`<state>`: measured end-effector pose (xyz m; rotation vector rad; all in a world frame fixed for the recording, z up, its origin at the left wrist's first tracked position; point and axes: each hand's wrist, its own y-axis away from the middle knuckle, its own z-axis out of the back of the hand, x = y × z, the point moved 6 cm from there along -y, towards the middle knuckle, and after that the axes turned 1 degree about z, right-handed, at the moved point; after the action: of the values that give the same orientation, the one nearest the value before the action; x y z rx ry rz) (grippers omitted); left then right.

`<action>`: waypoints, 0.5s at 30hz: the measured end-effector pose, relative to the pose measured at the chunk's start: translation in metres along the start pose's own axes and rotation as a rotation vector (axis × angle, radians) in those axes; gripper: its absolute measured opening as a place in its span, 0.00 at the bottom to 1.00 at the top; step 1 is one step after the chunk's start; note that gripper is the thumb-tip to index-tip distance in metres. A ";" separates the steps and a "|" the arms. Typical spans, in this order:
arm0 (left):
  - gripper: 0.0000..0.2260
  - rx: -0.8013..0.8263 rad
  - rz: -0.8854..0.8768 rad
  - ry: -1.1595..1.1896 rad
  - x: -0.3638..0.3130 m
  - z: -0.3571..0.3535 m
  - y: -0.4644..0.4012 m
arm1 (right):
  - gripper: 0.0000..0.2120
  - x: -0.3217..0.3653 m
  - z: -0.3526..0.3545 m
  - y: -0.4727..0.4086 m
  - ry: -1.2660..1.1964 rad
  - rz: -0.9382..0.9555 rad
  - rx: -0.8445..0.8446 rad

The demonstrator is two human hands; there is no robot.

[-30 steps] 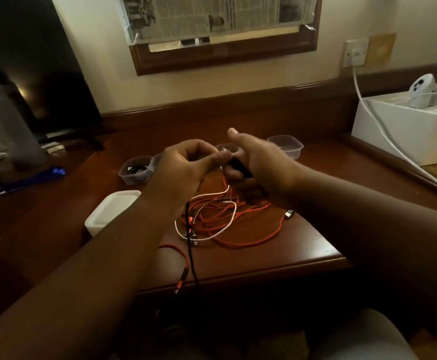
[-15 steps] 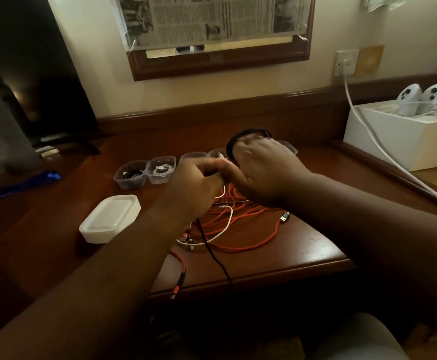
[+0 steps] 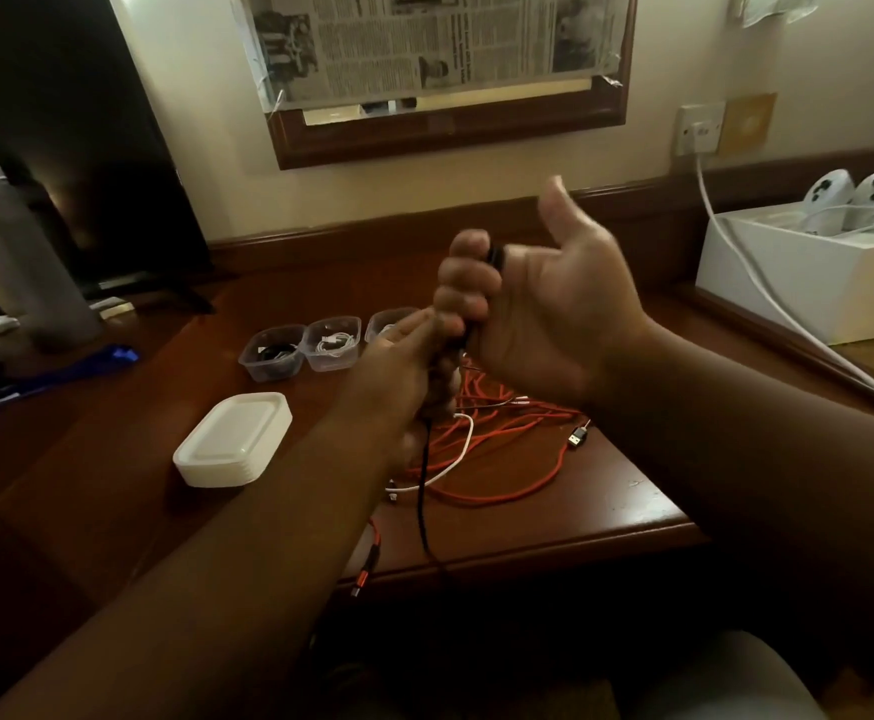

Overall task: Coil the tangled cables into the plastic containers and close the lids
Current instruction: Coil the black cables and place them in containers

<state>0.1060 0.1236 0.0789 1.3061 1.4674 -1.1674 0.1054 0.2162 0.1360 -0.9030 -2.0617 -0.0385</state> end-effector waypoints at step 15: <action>0.09 0.022 -0.195 -0.276 -0.027 0.007 0.004 | 0.34 -0.010 0.030 0.011 0.930 -0.202 -0.226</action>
<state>0.1133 0.1114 0.1027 0.9860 1.4019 -1.4321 0.0946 0.2280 0.1066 -0.6201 -1.2674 -0.6806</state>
